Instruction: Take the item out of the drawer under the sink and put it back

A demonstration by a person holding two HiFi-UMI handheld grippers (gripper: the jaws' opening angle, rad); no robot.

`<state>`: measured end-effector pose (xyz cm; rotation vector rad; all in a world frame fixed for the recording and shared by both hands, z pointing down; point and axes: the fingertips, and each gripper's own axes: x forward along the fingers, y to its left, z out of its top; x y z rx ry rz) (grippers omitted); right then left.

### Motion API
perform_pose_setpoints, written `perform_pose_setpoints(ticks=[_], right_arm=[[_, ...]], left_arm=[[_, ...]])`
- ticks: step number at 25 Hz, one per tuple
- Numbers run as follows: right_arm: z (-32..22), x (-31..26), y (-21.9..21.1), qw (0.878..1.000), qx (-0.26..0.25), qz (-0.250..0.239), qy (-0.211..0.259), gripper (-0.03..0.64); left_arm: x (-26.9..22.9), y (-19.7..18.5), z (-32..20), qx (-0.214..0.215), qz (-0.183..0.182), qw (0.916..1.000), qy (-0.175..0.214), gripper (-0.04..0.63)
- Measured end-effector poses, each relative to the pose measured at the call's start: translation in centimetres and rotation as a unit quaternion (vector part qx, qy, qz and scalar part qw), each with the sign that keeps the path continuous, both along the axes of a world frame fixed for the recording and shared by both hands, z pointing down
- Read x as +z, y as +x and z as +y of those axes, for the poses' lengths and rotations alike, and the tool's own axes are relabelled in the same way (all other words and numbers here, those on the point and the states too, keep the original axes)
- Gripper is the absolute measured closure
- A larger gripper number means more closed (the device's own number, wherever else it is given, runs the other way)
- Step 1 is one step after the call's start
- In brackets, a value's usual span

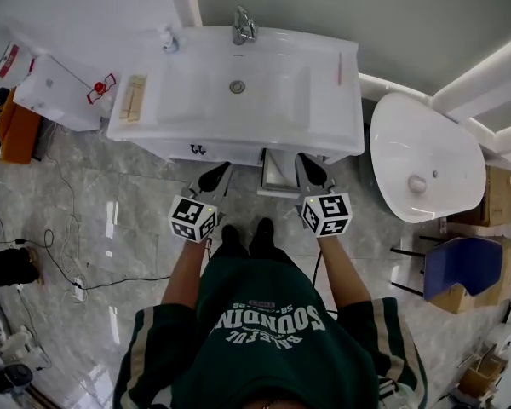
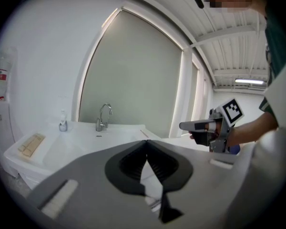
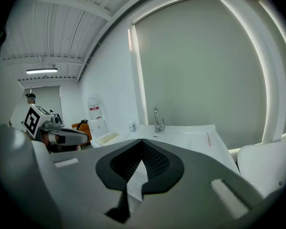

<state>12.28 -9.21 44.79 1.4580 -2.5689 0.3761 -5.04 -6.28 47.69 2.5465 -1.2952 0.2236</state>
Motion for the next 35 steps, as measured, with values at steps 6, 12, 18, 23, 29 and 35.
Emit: perform_pose_setpoints(ticks=[6,12,18,23,29,35], right_arm=[[-1.5,-0.4,0.0,0.999,0.030,-0.008,0.006,0.617],[-1.5,-0.3,-0.2,0.999,0.042,-0.008,0.005,0.617],[-1.3,0.5,0.1,0.999,0.043,-0.007,-0.003,0.617],[-1.2,1.6,0.6,0.999,0.039,-0.007,-0.017,0.617],[-0.9,4.5,0.8,0.998,0.034,-0.002,-0.051,0.617],[-0.2,8.2,0.6,0.996,0.026,0.003,-0.088,0.615]], left_arm=[[0.2,0.6,-2.7,0.029,0.008,0.9995,-0.002,0.545],[0.3,0.7,-3.7,0.047,0.008,0.9989,-0.005,0.545],[1.3,1.2,-3.5,0.061,0.010,0.9979,-0.021,0.545],[2.6,1.8,-3.0,0.067,0.012,0.9970,-0.037,0.545],[4.5,2.2,-2.7,0.072,0.009,0.9957,-0.057,0.545],[7.0,2.5,-1.8,0.070,0.008,0.9939,-0.085,0.545]])
